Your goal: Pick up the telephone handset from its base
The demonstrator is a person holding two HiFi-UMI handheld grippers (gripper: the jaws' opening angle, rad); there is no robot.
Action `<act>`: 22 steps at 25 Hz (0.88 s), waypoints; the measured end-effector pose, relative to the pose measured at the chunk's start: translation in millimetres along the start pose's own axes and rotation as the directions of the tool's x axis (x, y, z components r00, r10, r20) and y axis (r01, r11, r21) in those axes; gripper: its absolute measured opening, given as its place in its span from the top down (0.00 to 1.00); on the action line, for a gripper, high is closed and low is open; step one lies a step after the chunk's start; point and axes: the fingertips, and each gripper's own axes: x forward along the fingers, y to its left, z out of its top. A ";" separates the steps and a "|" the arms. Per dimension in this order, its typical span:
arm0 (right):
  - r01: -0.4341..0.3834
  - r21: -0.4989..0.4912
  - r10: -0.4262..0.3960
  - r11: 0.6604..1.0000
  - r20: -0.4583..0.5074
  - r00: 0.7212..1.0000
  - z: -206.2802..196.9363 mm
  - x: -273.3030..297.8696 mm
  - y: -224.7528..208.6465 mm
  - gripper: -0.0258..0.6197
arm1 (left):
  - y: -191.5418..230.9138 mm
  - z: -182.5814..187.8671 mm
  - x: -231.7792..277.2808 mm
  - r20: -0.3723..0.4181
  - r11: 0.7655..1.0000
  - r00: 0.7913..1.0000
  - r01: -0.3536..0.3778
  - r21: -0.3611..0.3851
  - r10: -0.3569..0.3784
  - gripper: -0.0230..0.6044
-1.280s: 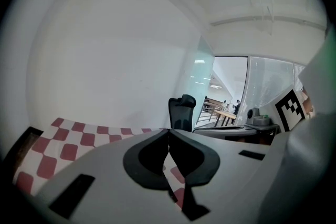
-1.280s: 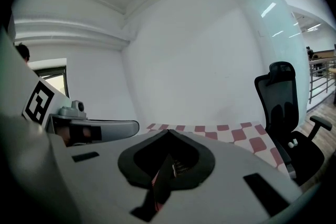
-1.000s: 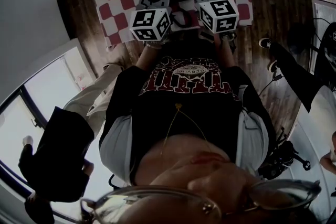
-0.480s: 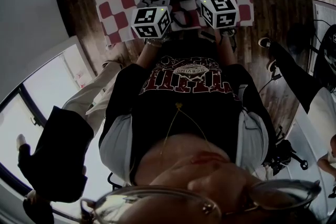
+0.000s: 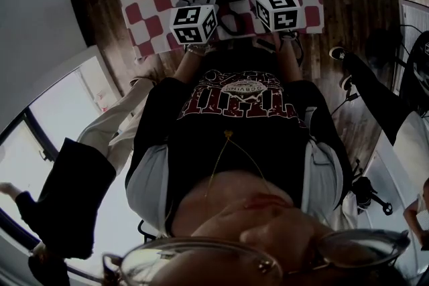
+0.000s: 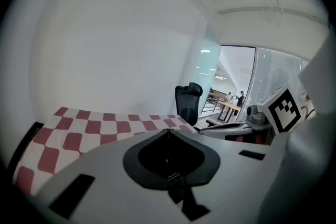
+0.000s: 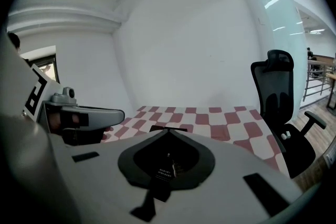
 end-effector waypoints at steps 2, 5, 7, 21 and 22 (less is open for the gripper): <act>0.001 0.000 -0.001 1.000 -0.011 1.000 -5.3 2.1 -1.7 0.93 | 1.5 -5.1 2.1 -0.012 1.000 1.000 -0.003 0.002 0.003 0.95; 0.002 0.010 -0.001 1.000 -0.030 1.000 -13.4 6.1 -5.1 0.93 | 4.2 -13.4 5.7 -0.033 1.000 0.999 -0.007 0.005 0.007 0.95; 0.003 0.016 -0.002 1.000 -0.046 0.999 -18.1 10.5 -8.2 0.93 | 7.6 -18.4 8.8 -0.047 1.000 0.999 -0.011 0.005 0.012 0.95; -0.006 0.006 0.007 1.000 -0.164 0.987 -54.5 34.3 -13.3 0.93 | 24.6 -49.6 22.0 -0.132 0.999 0.991 -0.033 -0.007 0.032 0.95; -0.008 0.012 0.010 1.000 -0.169 0.986 -56.6 35.6 -13.8 0.93 | 25.9 -51.5 23.0 -0.138 0.999 0.990 -0.034 -0.008 0.033 0.95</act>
